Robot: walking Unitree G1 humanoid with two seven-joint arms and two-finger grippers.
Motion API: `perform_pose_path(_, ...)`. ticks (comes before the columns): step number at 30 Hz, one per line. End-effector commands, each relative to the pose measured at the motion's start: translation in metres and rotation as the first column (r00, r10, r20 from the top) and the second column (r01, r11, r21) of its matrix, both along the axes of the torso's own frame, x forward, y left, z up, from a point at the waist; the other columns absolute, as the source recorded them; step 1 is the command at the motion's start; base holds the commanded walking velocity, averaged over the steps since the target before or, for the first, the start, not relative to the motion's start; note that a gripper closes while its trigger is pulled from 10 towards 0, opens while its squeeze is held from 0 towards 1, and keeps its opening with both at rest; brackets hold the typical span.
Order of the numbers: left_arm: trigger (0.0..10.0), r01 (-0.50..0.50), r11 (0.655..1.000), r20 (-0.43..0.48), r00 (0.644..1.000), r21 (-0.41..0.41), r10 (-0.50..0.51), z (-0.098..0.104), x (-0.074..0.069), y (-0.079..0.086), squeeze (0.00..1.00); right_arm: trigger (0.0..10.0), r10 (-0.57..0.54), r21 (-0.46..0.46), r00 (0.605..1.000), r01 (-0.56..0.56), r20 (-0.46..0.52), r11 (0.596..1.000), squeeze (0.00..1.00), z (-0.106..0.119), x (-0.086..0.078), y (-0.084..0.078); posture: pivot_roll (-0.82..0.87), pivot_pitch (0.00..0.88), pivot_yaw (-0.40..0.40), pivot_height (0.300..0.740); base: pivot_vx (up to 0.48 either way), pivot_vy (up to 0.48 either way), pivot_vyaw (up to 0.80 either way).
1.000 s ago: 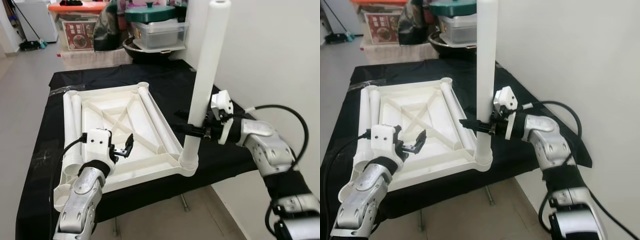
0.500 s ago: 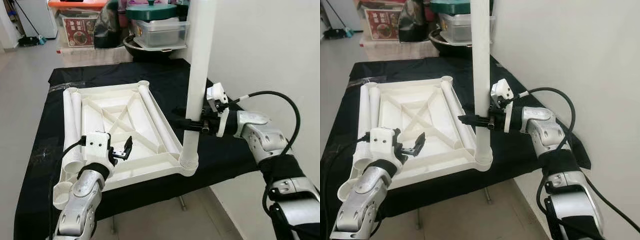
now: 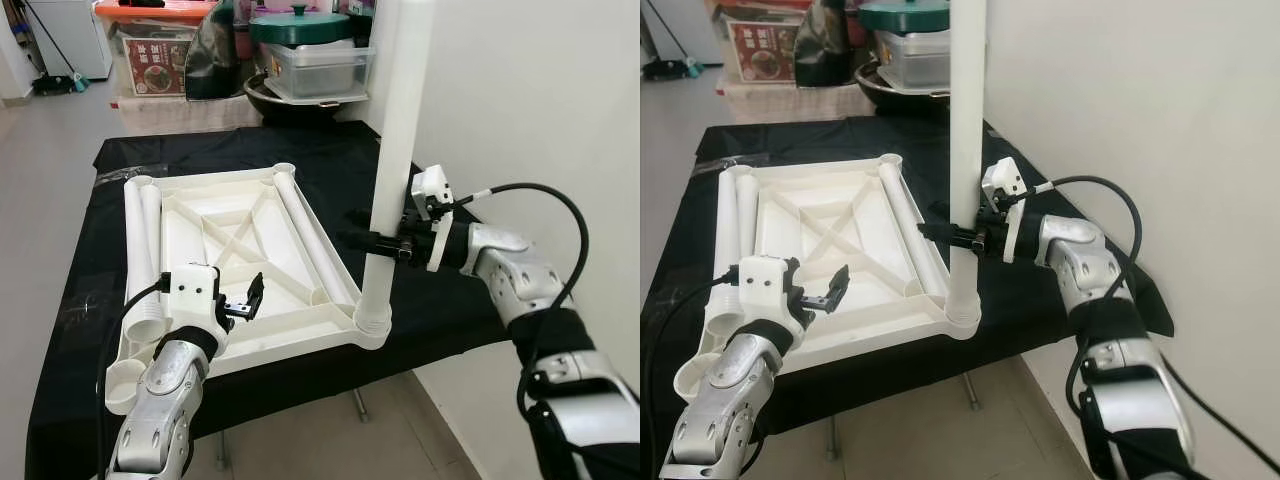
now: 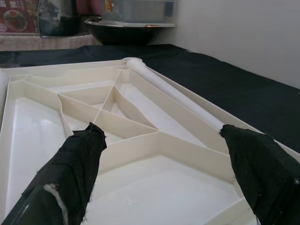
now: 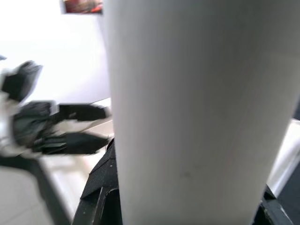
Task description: Building children table
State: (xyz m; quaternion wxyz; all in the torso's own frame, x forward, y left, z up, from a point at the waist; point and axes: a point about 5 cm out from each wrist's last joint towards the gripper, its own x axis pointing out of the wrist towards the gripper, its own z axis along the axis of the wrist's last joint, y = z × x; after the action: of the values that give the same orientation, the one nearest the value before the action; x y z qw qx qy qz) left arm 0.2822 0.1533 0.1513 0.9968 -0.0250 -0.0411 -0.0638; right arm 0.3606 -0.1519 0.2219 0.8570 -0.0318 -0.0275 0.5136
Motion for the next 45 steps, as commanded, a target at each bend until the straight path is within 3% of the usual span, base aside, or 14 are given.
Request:
perform_pose_path(1,10.0,-0.003,1.000,-0.018,1.000,-0.017,0.003,-0.003,-0.001,0.000,0.00,10.0,-0.177,-0.014,0.983,0.177,-0.046,0.984,0.00,-0.028,0.002,-0.004,0.03,0.000,-0.072,0.740,0.000,0.000,0.00)
perform_pose_path(2,10.0,-0.004,1.000,-0.018,1.000,-0.018,0.003,-0.003,-0.001,0.000,0.00,10.0,-0.214,-0.022,0.976,0.213,-0.042,0.977,0.00,-0.030,0.003,-0.004,0.03,0.000,-0.071,0.740,0.000,0.000,0.00)
perform_pose_path(3,10.0,-0.004,1.000,-0.020,1.000,-0.019,0.004,-0.003,-0.001,0.001,0.00,10.0,-0.336,-0.005,0.939,0.336,-0.076,0.942,0.00,-0.034,0.005,-0.004,0.02,0.000,-0.067,0.740,0.000,0.000,0.00)
perform_pose_path(5,10.0,-0.004,1.000,-0.021,1.000,-0.019,0.004,-0.004,-0.001,0.001,0.00,10.0,-0.370,-0.001,0.925,0.372,-0.088,0.928,0.00,-0.035,0.006,-0.004,0.02,0.000,-0.067,0.740,0.000,0.000,0.00)
perform_pose_path(10,10.0,-0.003,1.000,-0.023,1.000,-0.018,0.003,-0.004,0.000,0.001,0.00,10.0,-0.545,0.013,0.831,0.549,-0.113,0.835,0.00,-0.039,0.007,-0.003,0.02,0.000,-0.063,0.740,0.000,0.000,0.00)
perform_pose_path(12,10.0,-0.006,1.000,-0.025,1.000,-0.015,0.006,-0.004,0.000,0.002,0.00,10.0,-0.625,-0.009,0.774,0.628,-0.102,0.778,0.00,-0.043,0.007,-0.002,0.02,0.000,-0.061,0.740,0.000,0.000,0.00)
perform_pose_path(15,10.0,-0.009,1.000,-0.026,1.000,-0.012,0.008,-0.005,0.000,0.002,0.00,10.0,-0.653,-0.026,0.752,0.654,-0.090,0.756,0.00,-0.047,0.005,0.002,0.02,0.000,-0.061,0.740,0.000,0.000,0.00)
perform_pose_path(20,10.0,-0.010,1.000,-0.031,0.999,-0.008,0.010,-0.006,0.001,0.002,0.00,10.0,-0.629,-0.090,0.768,0.623,-0.119,0.777,0.00,-0.058,0.000,0.026,0.02,0.000,-0.060,0.740,0.000,0.000,0.00)
perform_pose_path(26,10.0,-0.013,1.000,-0.037,0.999,-0.008,0.012,-0.007,0.001,0.001,0.00,10.0,-0.613,-0.132,0.782,0.600,-0.112,0.789,0.00,-0.059,0.005,0.032,0.02,0.000,-0.069,0.740,0.000,0.000,0.00)
perform_pose_path(31,10.0,-0.015,1.000,-0.037,0.999,-0.013,0.015,-0.008,0.001,0.001,0.00,10.0,-0.374,0.042,0.922,0.380,-0.104,0.924,0.00,-0.030,0.008,0.034,0.02,0.000,-0.078,0.740,0.000,0.000,0.00)
perform_pose_path(34,10.0,-0.016,1.000,-0.036,0.999,-0.014,0.016,-0.008,0.001,0.001,0.00,10.0,-0.271,0.054,0.961,0.275,-0.061,0.960,0.00,-0.021,0.005,0.029,0.02,0.000,-0.079,0.740,0.000,0.000,0.00)
perform_pose_path(37,10.0,-0.017,1.000,-0.036,0.999,-0.014,0.016,-0.008,0.001,0.001,0.00,10.0,-0.252,0.057,0.966,0.255,-0.050,0.965,0.00,-0.019,0.005,0.028,0.02,0.000,-0.079,0.740,0.000,0.000,0.00)
perform_pose_path(41,10.0,-0.019,1.000,-0.036,0.999,-0.013,0.019,-0.008,0.001,0.002,0.00,10.0,-0.076,0.061,0.997,0.076,-0.011,0.995,0.00,-0.011,-0.005,0.030,0.03,0.000,-0.080,0.740,0.000,0.000,0.00)
perform_pose_path(45,10.0,-0.018,1.000,-0.038,0.999,-0.010,0.017,-0.008,0.000,0.002,0.00,10.0,0.108,-0.047,0.994,-0.108,-0.004,0.993,0.00,-0.015,-0.015,0.034,0.04,0.000,-0.080,0.740,0.000,0.000,0.00)
